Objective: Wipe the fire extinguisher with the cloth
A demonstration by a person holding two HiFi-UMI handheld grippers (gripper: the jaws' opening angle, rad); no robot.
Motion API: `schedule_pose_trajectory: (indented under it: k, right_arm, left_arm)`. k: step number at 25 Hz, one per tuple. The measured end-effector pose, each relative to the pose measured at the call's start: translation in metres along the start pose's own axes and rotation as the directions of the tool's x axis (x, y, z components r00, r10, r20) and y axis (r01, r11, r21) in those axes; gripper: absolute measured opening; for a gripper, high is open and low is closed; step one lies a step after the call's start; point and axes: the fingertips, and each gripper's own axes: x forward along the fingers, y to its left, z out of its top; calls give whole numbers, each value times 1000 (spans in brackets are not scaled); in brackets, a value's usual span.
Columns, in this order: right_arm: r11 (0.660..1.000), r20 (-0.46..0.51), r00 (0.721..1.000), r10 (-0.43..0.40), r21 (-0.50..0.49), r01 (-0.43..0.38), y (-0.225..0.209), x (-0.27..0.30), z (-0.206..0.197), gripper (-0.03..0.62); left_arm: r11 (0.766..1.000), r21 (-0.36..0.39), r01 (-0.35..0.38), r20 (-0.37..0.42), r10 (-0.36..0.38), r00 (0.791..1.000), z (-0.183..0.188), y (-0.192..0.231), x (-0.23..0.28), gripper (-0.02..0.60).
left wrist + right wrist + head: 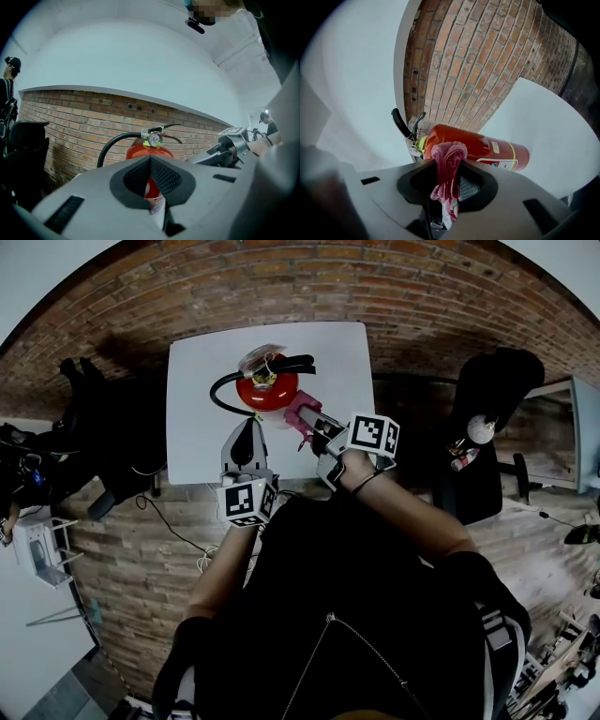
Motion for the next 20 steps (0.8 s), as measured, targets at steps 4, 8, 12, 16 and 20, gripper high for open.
schedule_pose_trajectory:
  k: [4, 8, 12, 16, 20]
  right_arm:
    - [999, 6, 1000, 31, 7, -31, 13, -4, 4, 115]
    - [999, 9, 999, 48, 1, -48, 21, -7, 5, 115]
    - [997, 9, 998, 68, -21, -67, 30, -10, 7, 115]
    - [996, 9, 997, 83, -45, -82, 39, -14, 11, 115]
    - [989, -4, 994, 109, -105, -109, 55, -16, 14, 115]
  left_arm:
    - [1000, 6, -2, 0, 2, 1000, 3, -2, 0, 10]
    - [1000, 12, 1, 6, -1, 1000, 3, -3, -1, 9]
    - [1000, 10, 0, 3, 0, 1000, 5, -5, -1, 9]
    - [1000, 8, -4, 11, 4, 1000, 8, -6, -2, 9]
    - [1000, 9, -14, 10, 13, 1000, 9, -4, -3, 9]
